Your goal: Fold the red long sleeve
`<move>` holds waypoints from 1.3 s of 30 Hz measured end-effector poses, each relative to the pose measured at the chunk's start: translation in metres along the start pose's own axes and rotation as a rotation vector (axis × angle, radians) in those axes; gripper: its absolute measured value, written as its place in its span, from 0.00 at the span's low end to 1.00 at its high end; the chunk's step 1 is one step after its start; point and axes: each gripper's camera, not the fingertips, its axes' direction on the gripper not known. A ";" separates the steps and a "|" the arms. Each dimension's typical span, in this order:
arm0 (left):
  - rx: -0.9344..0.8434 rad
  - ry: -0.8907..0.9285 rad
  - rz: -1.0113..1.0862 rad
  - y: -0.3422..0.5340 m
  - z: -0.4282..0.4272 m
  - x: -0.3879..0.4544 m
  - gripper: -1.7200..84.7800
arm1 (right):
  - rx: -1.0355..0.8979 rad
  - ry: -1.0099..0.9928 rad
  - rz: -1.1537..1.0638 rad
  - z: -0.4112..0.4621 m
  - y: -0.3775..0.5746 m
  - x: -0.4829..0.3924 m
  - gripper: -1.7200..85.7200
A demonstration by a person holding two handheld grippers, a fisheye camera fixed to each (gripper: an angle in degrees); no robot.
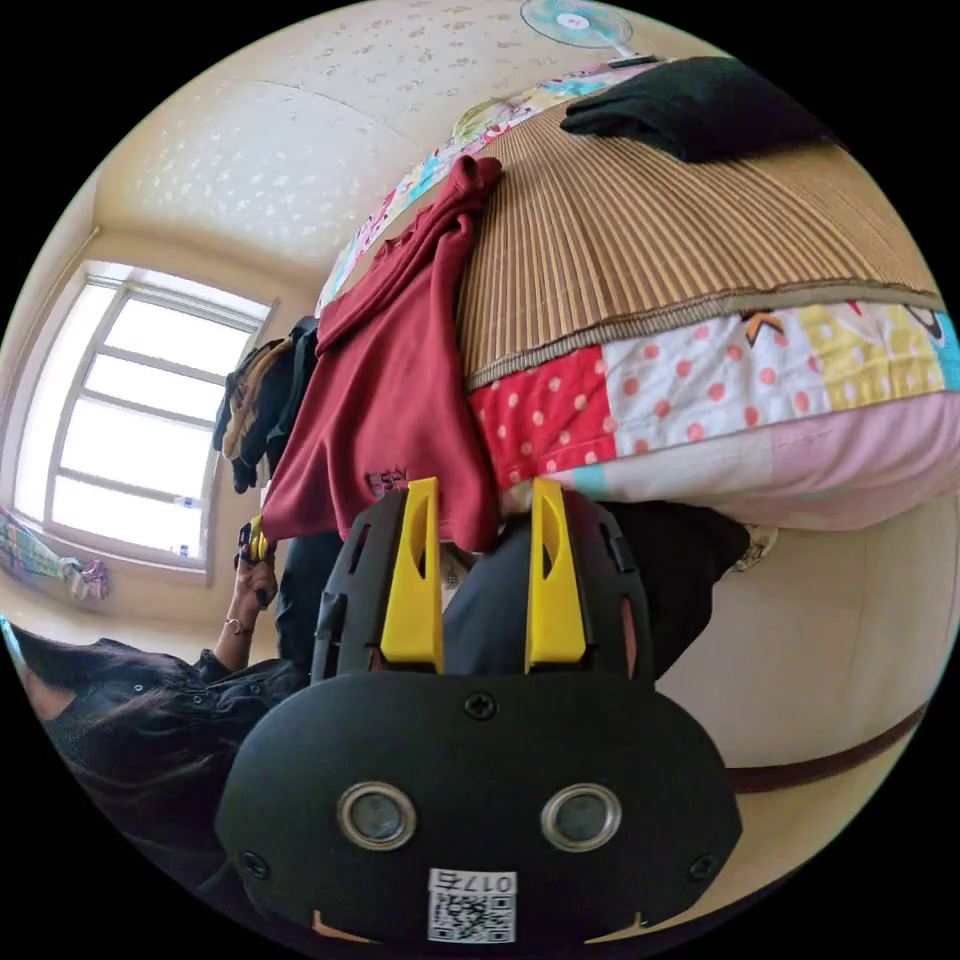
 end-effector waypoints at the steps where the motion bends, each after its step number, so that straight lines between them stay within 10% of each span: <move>1: 0.004 0.011 0.013 -0.002 -0.001 0.004 0.03 | 0.011 -0.013 0.014 -0.002 0.001 0.002 0.15; 10: -0.010 -0.029 0.113 -0.035 -0.019 0.058 0.05 | -0.046 -0.140 0.064 -0.037 0.010 0.019 0.06; 14: -0.004 -0.049 0.176 -0.037 -0.039 0.092 0.04 | 0.217 -0.667 -0.028 -0.120 0.044 0.037 0.05; 19: 0.123 0.444 0.345 -0.020 -0.078 0.136 0.02 | 0.336 -0.975 -0.143 -0.187 0.086 0.023 0.05; 27: -0.062 -0.458 0.215 -0.020 -0.022 0.126 0.13 | 0.410 -1.081 -0.173 -0.215 0.112 0.026 0.04; 39: -0.603 -0.623 0.040 -0.036 0.185 -0.013 0.20 | 0.351 -1.220 -0.222 -0.226 0.070 -0.033 0.04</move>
